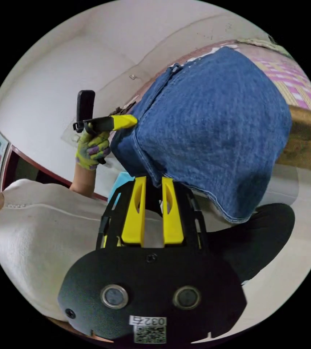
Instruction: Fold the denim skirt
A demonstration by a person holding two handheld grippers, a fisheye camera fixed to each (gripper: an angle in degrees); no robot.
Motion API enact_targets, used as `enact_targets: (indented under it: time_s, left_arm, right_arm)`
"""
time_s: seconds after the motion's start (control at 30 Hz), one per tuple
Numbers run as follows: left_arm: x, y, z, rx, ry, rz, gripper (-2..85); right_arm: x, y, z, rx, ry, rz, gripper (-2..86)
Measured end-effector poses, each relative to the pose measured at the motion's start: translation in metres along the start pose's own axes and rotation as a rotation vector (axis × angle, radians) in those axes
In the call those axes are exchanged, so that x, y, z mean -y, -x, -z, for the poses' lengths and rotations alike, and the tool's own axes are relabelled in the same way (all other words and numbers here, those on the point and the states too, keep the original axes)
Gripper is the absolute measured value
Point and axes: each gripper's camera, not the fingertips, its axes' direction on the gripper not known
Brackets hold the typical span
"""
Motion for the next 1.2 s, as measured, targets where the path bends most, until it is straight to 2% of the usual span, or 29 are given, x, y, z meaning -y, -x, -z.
enact_targets:
  time_s: [0.1,0.23,0.33,0.53,0.67,0.87,1.03,1.2]
  left_arm:
    - [0.01,0.003,-0.006,0.049,-0.024,0.029,4.3]
    - [0.032,0.004,-0.015,0.204,0.008,0.113,4.7]
    - [0.041,0.009,-0.003,0.326,-0.051,0.173,6.1]
    - [0.071,0.047,-0.005,0.182,0.005,0.231,5.2]
    - [0.076,0.077,-0.002,-0.097,-0.022,0.264,3.7]
    - [0.055,0.097,0.007,-0.208,0.044,0.27,3.2]
    - [0.05,0.1,0.026,-0.222,0.06,0.283,0.7]
    - [0.075,0.091,0.044,-0.493,-0.044,0.297,-1.0]
  right_arm:
    - [-0.015,-0.013,0.001,0.008,0.011,-0.038,6.8]
    - [-0.031,-0.02,0.012,0.035,-0.051,-0.05,6.5]
    - [-0.039,-0.022,0.019,0.029,-0.088,-0.037,6.5]
    - [-0.06,-0.039,0.027,0.067,-0.127,-0.043,6.4]
    - [-0.076,-0.047,0.038,0.084,-0.174,-0.039,6.4]
    - [-0.099,-0.061,0.052,0.088,-0.211,-0.045,6.3]
    - [-0.112,-0.069,0.06,0.082,-0.235,-0.043,6.3]
    - [-0.118,-0.062,0.073,0.063,-0.269,0.003,6.3]
